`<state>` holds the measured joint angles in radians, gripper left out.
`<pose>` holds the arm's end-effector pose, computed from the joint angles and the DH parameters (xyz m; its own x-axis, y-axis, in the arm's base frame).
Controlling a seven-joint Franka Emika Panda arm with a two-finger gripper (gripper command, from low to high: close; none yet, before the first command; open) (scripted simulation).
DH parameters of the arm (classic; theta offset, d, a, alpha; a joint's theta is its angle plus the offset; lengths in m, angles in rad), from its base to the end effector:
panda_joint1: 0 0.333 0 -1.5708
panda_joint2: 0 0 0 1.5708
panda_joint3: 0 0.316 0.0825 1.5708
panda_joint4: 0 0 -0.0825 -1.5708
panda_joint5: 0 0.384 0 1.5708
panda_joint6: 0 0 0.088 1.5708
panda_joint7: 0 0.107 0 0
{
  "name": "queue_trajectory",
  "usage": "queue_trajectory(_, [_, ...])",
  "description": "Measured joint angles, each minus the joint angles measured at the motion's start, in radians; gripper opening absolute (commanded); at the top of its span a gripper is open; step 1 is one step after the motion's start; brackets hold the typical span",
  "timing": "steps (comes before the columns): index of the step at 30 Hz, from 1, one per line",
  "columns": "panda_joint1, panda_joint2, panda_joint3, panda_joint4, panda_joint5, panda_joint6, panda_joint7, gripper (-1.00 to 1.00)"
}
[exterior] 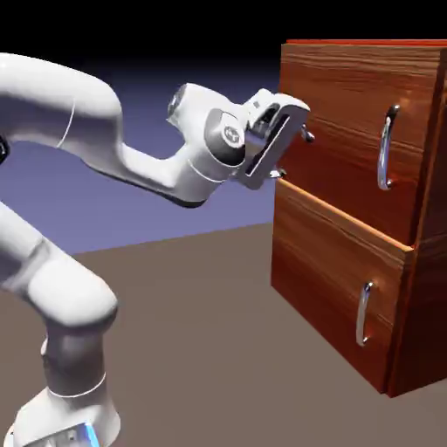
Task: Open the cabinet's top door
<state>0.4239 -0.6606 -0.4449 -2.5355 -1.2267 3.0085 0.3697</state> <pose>0.3928 0.0299 0.5760 0.3044 0.5919 0.7463 0.2686 -0.8050 0.5290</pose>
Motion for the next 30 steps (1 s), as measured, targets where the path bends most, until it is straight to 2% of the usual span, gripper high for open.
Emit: queue_trajectory(30, [0.438, -0.096, -0.473, 0.292, -1.305, -0.03, -0.395, 0.0])
